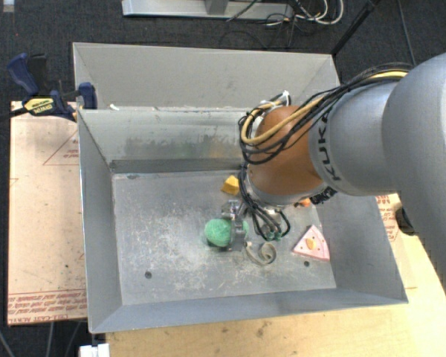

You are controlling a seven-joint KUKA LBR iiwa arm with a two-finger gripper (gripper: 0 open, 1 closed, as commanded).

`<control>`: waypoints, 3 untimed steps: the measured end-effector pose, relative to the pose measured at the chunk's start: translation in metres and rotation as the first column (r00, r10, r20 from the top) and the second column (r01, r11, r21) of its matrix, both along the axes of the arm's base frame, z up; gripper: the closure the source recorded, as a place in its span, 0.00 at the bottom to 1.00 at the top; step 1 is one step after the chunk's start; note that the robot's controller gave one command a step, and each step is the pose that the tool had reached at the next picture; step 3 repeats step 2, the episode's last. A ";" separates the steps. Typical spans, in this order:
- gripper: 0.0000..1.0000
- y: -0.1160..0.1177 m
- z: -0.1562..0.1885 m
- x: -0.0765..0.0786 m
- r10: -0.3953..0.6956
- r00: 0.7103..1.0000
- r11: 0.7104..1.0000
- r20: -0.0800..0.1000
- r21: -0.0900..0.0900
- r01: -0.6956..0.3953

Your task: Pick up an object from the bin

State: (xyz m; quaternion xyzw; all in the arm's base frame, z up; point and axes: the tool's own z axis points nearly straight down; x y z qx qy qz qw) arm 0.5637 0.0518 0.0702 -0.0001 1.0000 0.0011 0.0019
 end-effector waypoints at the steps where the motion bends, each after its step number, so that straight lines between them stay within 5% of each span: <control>1: 1.00 0.000 0.000 0.000 0.000 1.000 1.000 0.000 0.000 0.000; 2: 1.00 0.020 0.117 -0.004 0.017 1.000 1.000 -0.001 -0.001 -0.017; 3: 1.00 0.020 0.117 -0.004 0.017 1.000 1.000 -0.001 -0.001 -0.017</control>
Offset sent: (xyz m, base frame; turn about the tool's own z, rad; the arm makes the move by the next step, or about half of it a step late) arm -0.0048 0.0191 0.1173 -0.0163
